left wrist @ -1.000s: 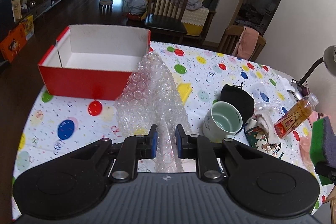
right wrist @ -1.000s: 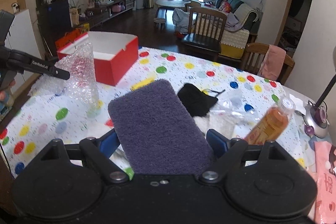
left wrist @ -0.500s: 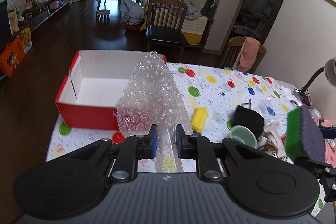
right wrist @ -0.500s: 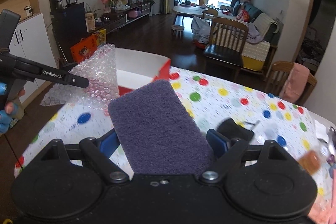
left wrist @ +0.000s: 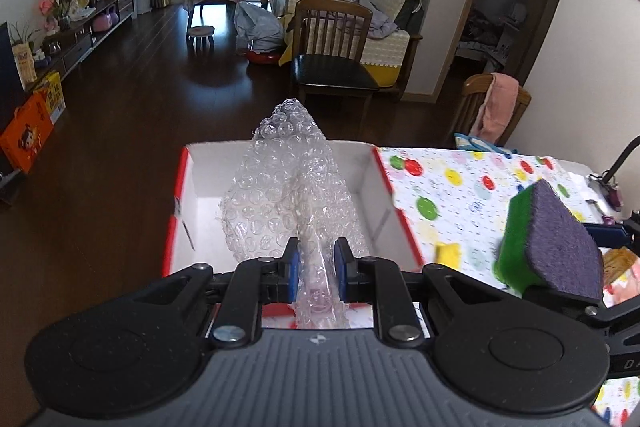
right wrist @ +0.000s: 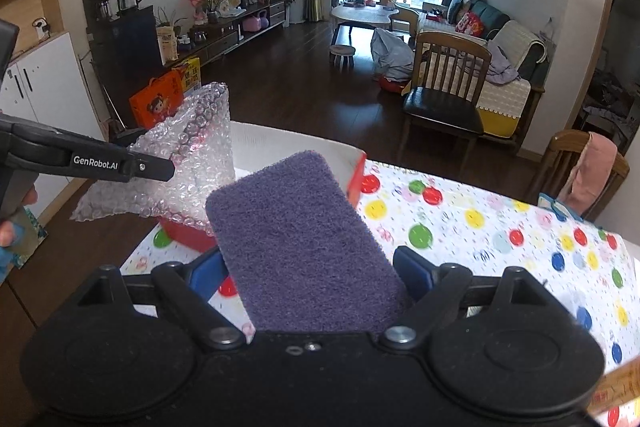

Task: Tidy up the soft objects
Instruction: 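Carry the bubble wrap and purple sponge with both grippers over the red box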

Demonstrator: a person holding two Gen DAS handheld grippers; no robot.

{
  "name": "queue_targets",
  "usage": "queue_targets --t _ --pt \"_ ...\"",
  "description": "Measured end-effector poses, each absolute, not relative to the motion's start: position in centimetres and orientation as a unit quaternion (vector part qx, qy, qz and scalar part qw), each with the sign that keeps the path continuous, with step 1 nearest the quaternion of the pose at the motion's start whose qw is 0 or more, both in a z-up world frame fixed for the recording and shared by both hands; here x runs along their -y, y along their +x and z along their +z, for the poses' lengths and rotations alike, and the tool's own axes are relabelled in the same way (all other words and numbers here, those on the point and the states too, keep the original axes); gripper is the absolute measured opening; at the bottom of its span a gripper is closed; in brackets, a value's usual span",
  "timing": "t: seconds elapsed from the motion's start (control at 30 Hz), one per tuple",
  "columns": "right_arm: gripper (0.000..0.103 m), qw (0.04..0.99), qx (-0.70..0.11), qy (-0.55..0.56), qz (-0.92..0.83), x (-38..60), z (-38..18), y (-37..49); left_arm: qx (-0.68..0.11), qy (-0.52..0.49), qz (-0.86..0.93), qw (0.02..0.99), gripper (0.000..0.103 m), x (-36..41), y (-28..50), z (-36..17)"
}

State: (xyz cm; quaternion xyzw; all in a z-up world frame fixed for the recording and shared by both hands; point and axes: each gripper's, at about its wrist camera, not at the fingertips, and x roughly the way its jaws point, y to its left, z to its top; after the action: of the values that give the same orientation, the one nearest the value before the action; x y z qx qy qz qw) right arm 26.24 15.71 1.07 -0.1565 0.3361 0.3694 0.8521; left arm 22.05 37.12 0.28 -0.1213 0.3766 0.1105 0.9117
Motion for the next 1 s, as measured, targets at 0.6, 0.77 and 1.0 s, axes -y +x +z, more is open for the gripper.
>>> queue_targets --t 0.6,0.77,1.0 --pt "0.088 0.84 -0.372 -0.196 0.343 -27.8 -4.5 32.0 -0.454 -0.072 0.101 0.882 0.017 -45.2 30.1 -5.6" --pt "0.088 0.83 -0.378 -0.226 0.343 -30.2 -6.7 32.7 -0.473 -0.073 0.102 0.872 0.017 -45.7 32.0 -7.8" --pt "0.088 0.814 -0.38 -0.262 0.352 -32.6 -9.0 32.8 -0.5 -0.062 0.097 0.858 0.017 -46.0 34.0 -10.6"
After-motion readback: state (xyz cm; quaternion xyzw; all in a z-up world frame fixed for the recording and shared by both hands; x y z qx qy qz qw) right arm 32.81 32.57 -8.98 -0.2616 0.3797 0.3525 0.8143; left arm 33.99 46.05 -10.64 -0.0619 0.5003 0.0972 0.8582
